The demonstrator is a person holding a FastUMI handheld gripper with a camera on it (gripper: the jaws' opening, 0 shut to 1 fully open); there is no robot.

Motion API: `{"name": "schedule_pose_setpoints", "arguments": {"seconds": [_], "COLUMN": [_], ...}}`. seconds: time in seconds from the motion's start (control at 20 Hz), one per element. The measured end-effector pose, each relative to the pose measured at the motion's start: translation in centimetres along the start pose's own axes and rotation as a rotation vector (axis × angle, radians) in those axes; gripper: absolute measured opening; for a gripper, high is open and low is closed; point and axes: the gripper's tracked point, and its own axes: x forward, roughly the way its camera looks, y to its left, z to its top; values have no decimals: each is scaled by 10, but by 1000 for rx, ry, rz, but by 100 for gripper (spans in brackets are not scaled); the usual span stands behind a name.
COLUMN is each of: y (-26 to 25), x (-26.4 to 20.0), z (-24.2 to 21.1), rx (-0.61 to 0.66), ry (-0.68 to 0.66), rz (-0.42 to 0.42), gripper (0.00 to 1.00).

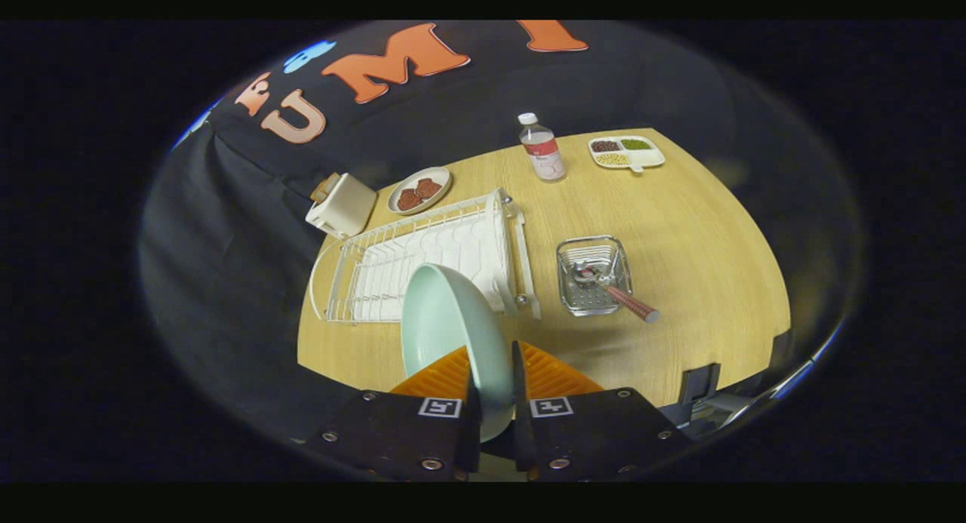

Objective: Take the plate from the dish rack, then take the spoon from the basket and place it into the plate.

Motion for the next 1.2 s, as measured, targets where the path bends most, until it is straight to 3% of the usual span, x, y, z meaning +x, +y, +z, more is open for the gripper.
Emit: {"name": "schedule_pose_setpoints", "arguments": {"seconds": [0.3, 0.85, 1.2], "y": [-15, -28, -22], "x": [21, 80, 102], "z": [-40, -95, -99], "rx": [99, 195, 239], "ry": [37, 52, 6], "rz": [123, 193, 217], "gripper": [19, 19, 21]}}
